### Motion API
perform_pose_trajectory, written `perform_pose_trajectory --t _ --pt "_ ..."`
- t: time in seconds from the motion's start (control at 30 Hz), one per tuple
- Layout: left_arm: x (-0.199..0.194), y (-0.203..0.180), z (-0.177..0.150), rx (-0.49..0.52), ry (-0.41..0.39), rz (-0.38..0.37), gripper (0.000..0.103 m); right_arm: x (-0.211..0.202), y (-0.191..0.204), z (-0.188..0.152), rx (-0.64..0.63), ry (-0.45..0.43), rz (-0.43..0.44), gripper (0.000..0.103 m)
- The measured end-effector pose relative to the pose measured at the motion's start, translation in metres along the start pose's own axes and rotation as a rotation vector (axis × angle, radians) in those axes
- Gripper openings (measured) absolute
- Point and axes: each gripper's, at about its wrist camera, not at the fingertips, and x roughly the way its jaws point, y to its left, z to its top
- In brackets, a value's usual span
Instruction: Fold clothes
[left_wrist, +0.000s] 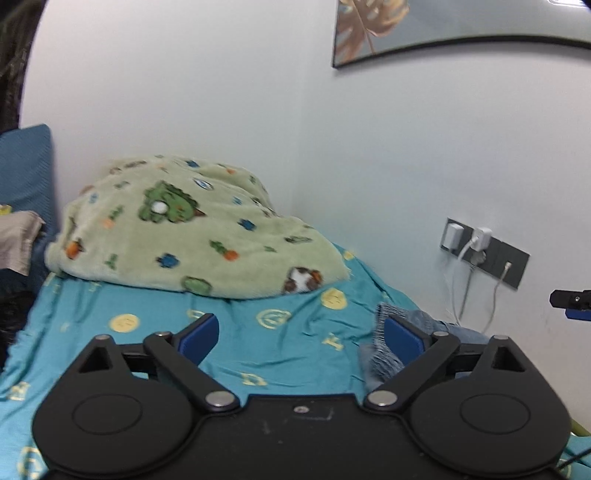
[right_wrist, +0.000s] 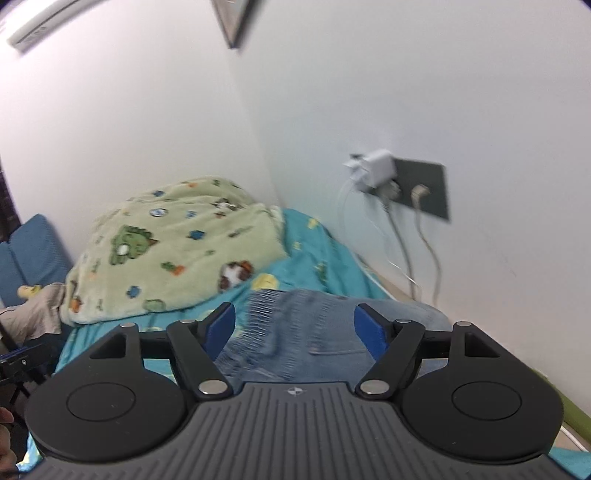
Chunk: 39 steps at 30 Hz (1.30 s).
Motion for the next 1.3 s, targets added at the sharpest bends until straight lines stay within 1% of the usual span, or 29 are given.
perform_pose_trajectory --t 0.17,0.27,0.37,0.5,0.63,0.77,0.9,1.03,1.13,1.3 --pt "-0.037 0.025 0.003 0.006 -0.032 0.064 0.099 -0.006 0.048 -0.001 -0.050 -0.013 0.076 0.075" --pt "-0.054 0.042 0.002 0.003 -0.042 0.120 0.100 -0.004 0.079 -0.006 -0.088 -0.007 0.132 0.075" --pt "-0.067 0.057 -0.003 -0.004 -0.054 0.172 0.100 0.005 0.114 -0.017 -0.096 0.002 0.187 0.075" --pt "-0.076 0.079 -0.012 -0.032 -0.056 0.206 0.100 0.019 0.165 -0.030 -0.120 0.011 0.266 0.075" --pt "-0.079 0.105 -0.020 -0.032 -0.050 0.262 0.100 0.034 0.213 -0.040 -0.175 -0.011 0.348 0.075" --pt "-0.079 0.132 -0.024 -0.041 -0.043 0.315 0.100 0.052 0.250 -0.047 -0.225 -0.017 0.396 0.075" --pt "-0.076 0.154 -0.025 -0.065 -0.050 0.360 0.100 0.069 0.273 -0.053 -0.245 -0.019 0.432 0.075" --pt "-0.073 0.164 -0.031 -0.072 -0.076 0.401 0.100 0.087 0.286 -0.063 -0.288 -0.017 0.450 0.075" --pt "-0.071 0.173 -0.037 -0.100 -0.111 0.432 0.100 0.098 0.282 -0.076 -0.272 -0.010 0.448 0.077" --pt "-0.061 0.179 -0.047 -0.117 -0.102 0.457 0.100 0.113 0.272 -0.099 -0.272 0.015 0.424 0.079"
